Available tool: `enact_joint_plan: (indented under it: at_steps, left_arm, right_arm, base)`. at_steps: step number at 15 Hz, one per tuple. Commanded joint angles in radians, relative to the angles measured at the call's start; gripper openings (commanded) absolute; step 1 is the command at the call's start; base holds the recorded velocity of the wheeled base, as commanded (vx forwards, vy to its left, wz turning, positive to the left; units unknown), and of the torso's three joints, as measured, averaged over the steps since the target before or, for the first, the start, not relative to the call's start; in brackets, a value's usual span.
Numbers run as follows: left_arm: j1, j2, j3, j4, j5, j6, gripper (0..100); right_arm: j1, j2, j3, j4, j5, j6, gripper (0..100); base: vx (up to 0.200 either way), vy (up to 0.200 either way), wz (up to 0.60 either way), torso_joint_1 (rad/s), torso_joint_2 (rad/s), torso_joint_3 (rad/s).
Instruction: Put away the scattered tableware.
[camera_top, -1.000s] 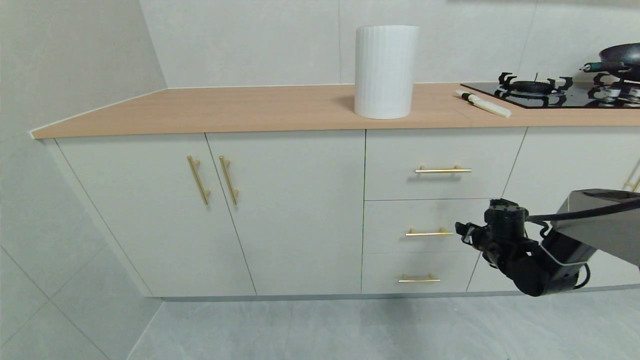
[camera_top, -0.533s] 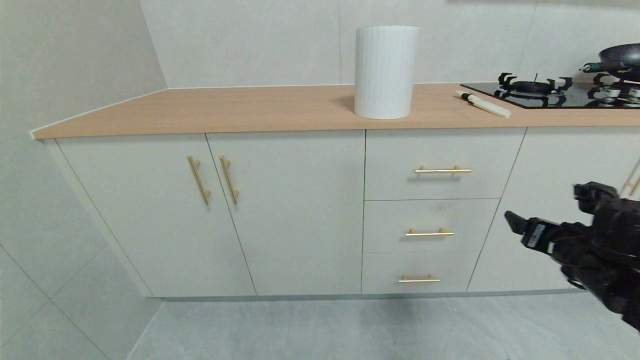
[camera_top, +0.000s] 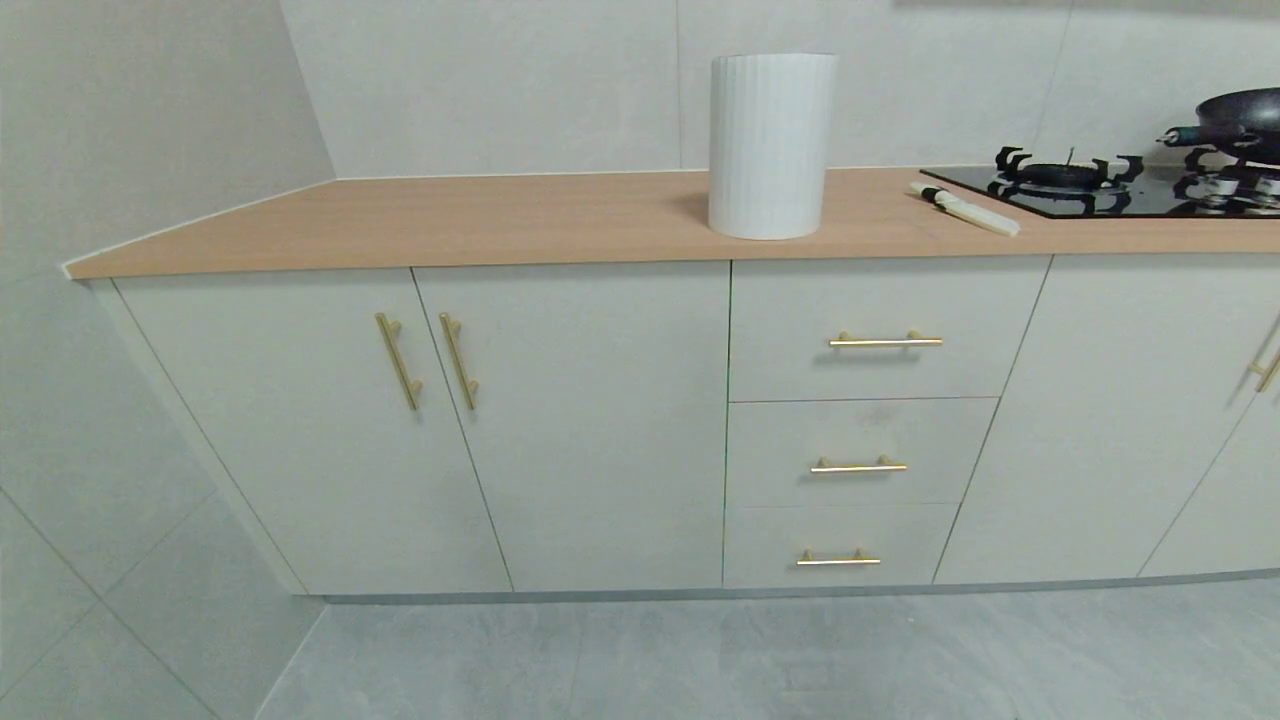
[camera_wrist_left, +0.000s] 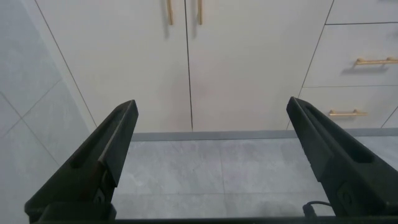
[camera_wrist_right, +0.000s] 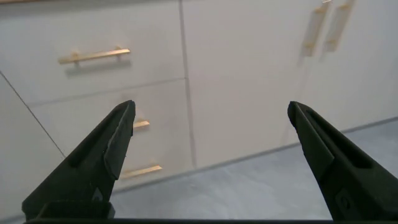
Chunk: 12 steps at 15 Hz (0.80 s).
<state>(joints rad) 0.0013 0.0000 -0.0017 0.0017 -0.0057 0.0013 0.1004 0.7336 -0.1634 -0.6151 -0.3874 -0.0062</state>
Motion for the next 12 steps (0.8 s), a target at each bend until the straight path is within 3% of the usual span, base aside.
enact_joint_plan:
  at_steps: [1, 3, 7, 10, 12]
  left_arm:
    - [0.0, 0.002, 0.0, 0.0, 0.0, 0.0, 100]
    - [0.0, 0.0, 0.0, 0.0, 0.0, 0.0, 100]
    - [0.0, 0.0, 0.0, 0.0, 0.0, 0.0, 100]
    - [0.0, 0.0, 0.0, 0.0, 0.0, 0.0, 100]
    - [0.0, 0.0, 0.0, 0.0, 0.0, 0.0, 100]
  right_arm:
    - [-0.03, -0.586, -0.114, 0.526, -0.007, -0.118, 100]
    - [-0.099, -0.706, -0.137, 0.641, 0.005, -0.155, 100]
    - [-0.107, -0.732, -0.024, 0.62, 0.033, -0.106, 100]
    - [-0.107, -0.732, 0.143, 0.568, 0.305, -0.012, 100]
    - [-0.107, -0.732, 0.163, 0.572, 0.344, 0.0, 100]
  base:
    - [0.0, 0.0, 0.0, 0.0, 0.0, 0.0]
    - [0.0, 0.0, 0.0, 0.0, 0.0, 0.0]
    - [0.0, 0.0, 0.0, 0.0, 0.0, 0.0]
    - [0.0, 0.0, 0.0, 0.0, 0.0, 0.0]
    - [0.0, 0.0, 0.0, 0.0, 0.0, 0.0]
